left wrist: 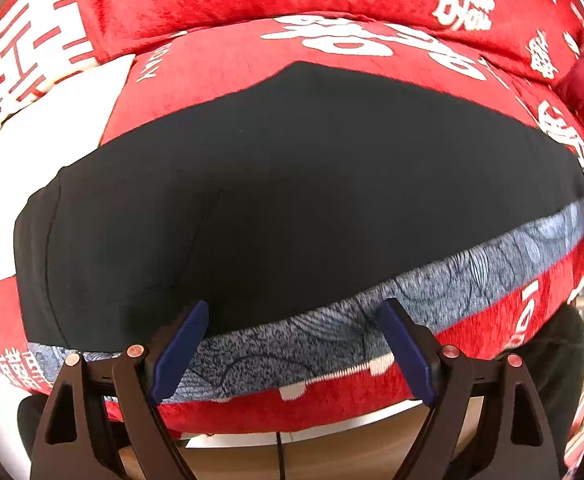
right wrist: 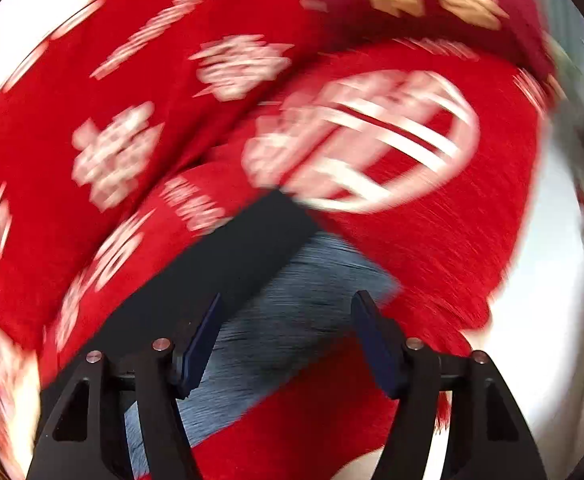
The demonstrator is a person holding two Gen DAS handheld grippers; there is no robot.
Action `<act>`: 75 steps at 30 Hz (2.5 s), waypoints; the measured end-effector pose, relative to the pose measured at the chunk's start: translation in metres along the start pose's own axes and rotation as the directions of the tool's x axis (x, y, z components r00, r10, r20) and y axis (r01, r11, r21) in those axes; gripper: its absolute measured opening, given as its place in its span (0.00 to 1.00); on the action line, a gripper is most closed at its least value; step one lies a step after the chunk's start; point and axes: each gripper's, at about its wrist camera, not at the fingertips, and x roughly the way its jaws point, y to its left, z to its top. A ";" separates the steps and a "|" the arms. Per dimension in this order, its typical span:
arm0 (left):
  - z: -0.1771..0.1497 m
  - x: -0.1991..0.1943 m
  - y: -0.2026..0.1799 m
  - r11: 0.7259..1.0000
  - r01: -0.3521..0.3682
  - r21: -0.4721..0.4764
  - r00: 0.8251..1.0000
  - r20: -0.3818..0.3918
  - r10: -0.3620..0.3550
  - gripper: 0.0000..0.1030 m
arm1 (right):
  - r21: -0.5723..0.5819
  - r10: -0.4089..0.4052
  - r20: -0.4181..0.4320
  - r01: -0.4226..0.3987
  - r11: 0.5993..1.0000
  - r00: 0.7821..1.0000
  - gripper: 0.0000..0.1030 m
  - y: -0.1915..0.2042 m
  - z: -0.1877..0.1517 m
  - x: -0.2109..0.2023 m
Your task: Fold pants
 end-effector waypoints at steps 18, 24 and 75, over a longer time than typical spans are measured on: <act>-0.009 0.002 0.120 0.937 -0.100 -0.334 0.994 0.008 0.109 0.95 | -0.441 0.006 -0.246 -0.117 0.890 0.969 0.85 0.141 -0.006 0.112; -0.007 -0.007 0.124 0.938 -0.082 -0.336 0.994 0.037 0.100 0.95 | -0.127 -0.200 -0.267 0.171 0.977 0.943 0.98 0.026 0.039 0.114; 0.023 0.020 0.177 0.931 -0.123 -0.343 0.985 0.073 0.157 1.00 | -0.655 0.093 -0.378 -0.337 0.677 0.921 1.00 0.350 -0.157 0.053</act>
